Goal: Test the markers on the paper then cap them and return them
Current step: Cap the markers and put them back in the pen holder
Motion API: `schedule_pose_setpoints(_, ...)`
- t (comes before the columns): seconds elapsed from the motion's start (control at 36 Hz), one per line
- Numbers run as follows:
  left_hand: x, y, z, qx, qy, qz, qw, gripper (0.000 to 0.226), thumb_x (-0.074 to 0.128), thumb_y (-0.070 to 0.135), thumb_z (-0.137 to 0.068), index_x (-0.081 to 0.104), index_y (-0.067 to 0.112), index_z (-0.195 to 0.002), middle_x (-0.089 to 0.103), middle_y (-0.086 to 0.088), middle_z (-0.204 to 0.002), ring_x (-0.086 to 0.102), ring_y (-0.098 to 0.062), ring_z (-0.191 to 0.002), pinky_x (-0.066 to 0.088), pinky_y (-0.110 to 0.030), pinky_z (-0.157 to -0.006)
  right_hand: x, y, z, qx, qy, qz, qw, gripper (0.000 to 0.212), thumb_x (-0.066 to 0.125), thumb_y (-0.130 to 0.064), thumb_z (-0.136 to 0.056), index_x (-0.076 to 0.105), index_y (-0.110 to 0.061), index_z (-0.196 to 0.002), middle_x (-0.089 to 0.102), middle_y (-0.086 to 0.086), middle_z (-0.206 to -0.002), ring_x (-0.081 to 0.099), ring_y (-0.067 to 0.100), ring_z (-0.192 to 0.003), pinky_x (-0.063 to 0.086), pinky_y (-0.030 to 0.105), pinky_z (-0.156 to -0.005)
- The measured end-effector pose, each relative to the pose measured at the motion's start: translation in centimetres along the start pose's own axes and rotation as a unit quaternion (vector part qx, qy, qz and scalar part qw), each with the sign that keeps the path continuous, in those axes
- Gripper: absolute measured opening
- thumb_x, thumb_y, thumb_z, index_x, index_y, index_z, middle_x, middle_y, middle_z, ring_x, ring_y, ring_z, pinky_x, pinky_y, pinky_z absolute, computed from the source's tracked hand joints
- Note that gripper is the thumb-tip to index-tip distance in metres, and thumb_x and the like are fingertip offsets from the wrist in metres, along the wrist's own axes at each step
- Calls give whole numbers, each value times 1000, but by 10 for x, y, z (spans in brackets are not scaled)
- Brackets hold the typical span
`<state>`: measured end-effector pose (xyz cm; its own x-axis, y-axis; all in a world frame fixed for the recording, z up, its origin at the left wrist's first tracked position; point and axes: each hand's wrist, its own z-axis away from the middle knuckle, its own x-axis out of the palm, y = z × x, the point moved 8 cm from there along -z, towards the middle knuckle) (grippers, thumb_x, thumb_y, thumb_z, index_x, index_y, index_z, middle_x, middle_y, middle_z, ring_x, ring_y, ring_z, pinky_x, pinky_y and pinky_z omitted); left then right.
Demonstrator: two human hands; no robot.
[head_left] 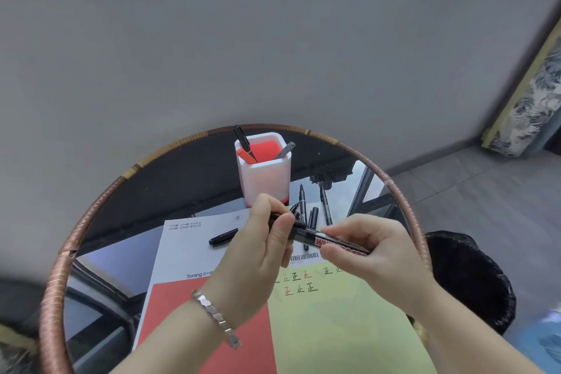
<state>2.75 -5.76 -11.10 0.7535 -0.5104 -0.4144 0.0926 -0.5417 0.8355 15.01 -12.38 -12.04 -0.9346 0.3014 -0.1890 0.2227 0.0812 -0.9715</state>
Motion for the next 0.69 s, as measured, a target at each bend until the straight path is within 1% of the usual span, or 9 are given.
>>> schedule_pose_setpoints(0.11, 7, 6, -7, -9, -8, -98, 995, 19, 31, 40, -92, 40, 24, -85, 46, 10, -56, 43, -5, -49, 34, -19, -47, 1, 2, -3, -21, -27, 199, 979, 16, 70, -24, -77, 65, -38, -74, 66, -10, -76, 60, 2, -74, 47, 15, -67)
schedule_pose_setpoints(0.17, 14, 11, -14, -13, -3, -111, 994, 14, 36, 33, -94, 41, 23, -85, 48, 13, -58, 50, -2, -57, 39, -18, -51, -3, -3, -6, -37, -15, 244, 969, 14, 68, -28, -79, 63, -41, -82, 59, -13, -78, 54, 0, -84, 45, 15, -73)
schedule_pose_setpoints(0.25, 25, 12, -33, -47, -4, -87, 995, 8, 40, 29, -96, 44, 26, -90, 54, 13, -65, 54, -5, -64, 43, -17, -54, -14, -4, -14, -33, -8, 289, 957, 7, 62, -28, -84, 64, -31, -90, 52, -19, -70, 50, -5, -75, 39, 12, -68)
schedule_pose_setpoints(0.31, 36, 2, -48, -111, -13, -51, 992, 7, 42, 28, -96, 42, 27, -102, 60, 3, -75, 56, -12, -66, 46, -18, -53, -29, 3, -21, -14, 5, 314, 949, 3, 60, -28, -86, 62, -26, -88, 52, -18, -71, 51, 0, -70, 39, 15, -64)
schedule_pose_setpoints(0.36, 54, -9, -60, -172, -45, -42, 983, 12, 42, 28, -96, 36, 29, -107, 59, -7, -81, 55, -17, -69, 49, -26, -58, -53, 12, -25, 8, 45, 321, 946, 6, 59, -26, -87, 60, -21, -84, 57, -14, -77, 54, 5, -73, 41, 15, -62)
schedule_pose_setpoints(0.42, 74, -14, -71, -190, -88, -75, 975, 13, 40, 27, -96, 40, 26, -108, 58, -4, -82, 58, -18, -73, 49, -32, -61, -85, 21, -24, 25, 101, 310, 945, 7, 60, -22, -86, 61, -16, -90, 62, -7, -84, 57, 9, -79, 41, 11, -63)
schedule_pose_setpoints(0.53, 108, -17, -85, -175, -156, -164, 958, 19, 38, 22, -96, 54, 17, -104, 63, -1, -95, 60, -17, -85, 47, -24, -64, -160, 35, -14, 57, 230, 301, 924, 10, 62, -19, -83, 57, -16, -92, 63, 2, -83, 57, 21, -78, 40, 27, -61)
schedule_pose_setpoints(0.61, 125, -24, -84, -188, -184, -203, 943, 20, 39, 21, -95, 56, 16, -104, 64, -4, -103, 60, -19, -92, 50, -29, -75, -210, 60, -8, 112, 295, 303, 899, 8, 60, -17, -83, 56, -13, -89, 62, 3, -82, 55, 23, -79, 36, 29, -63)
schedule_pose_setpoints(0.69, 131, -32, -81, -198, -192, -222, 935, 23, 40, 21, -95, 57, 15, -109, 64, -3, -102, 61, -19, -92, 48, -26, -69, -249, 90, -4, 162, 319, 322, 877, 9, 59, -17, -83, 55, -11, -89, 63, 6, -87, 57, 28, -83, 39, 30, -64)
